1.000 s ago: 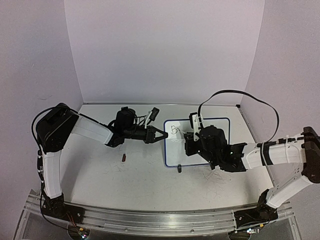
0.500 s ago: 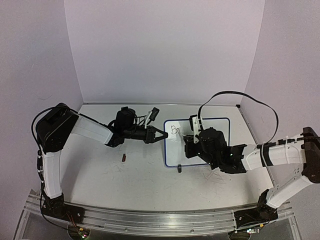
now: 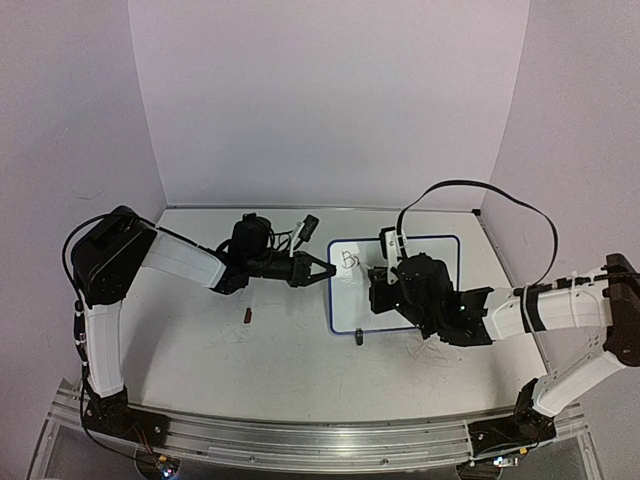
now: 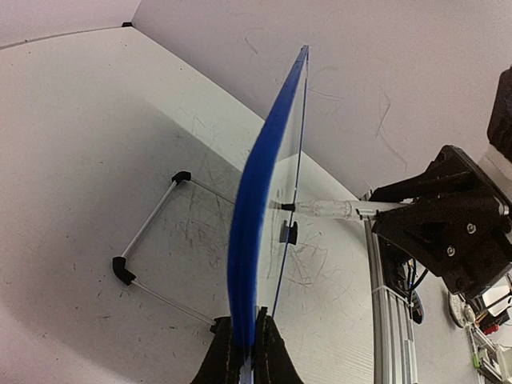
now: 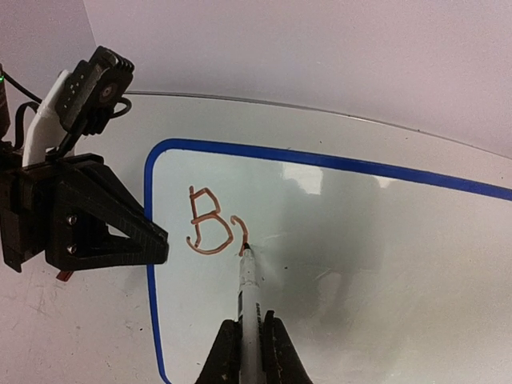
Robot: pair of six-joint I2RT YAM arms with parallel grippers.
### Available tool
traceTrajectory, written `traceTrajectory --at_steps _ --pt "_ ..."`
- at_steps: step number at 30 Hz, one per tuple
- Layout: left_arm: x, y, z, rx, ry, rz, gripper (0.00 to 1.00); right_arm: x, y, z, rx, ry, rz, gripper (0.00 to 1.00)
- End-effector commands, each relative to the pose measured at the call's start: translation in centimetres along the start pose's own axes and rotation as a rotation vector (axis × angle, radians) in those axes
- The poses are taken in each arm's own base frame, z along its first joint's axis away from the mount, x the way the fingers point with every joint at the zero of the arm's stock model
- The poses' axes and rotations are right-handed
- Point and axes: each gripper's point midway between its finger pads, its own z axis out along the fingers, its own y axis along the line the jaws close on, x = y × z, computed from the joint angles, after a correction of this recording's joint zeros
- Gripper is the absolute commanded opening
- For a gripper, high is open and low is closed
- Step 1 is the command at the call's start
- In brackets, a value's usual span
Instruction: Write a sentence on the whiteboard
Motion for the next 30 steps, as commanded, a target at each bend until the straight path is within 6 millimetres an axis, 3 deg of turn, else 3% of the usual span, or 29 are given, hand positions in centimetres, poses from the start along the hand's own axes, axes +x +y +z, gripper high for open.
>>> traceTrajectory --at_steps 1,16,21,30 --pt "1.2 1.2 -0.2 -0.081 0.049 -0.039 0.0 -2.8 -0.6 0.1 0.048 -0.069 0.019 0.0" --pt "1.2 1.2 -0.3 -0.086 0.047 -0.033 0.0 -2.3 -1.2 -0.4 0.052 -0.051 0.043 0.0" --pt "1.2 1.3 -0.3 -0.089 0.049 -0.034 0.0 -4.2 -0.3 -1.7 -0.03 -0.107 0.074 0.0" --pt "1.1 1.2 -0.3 -0.088 0.047 -0.031 0.0 -4.0 -0.3 -0.5 -0.036 -0.089 0.084 0.0"
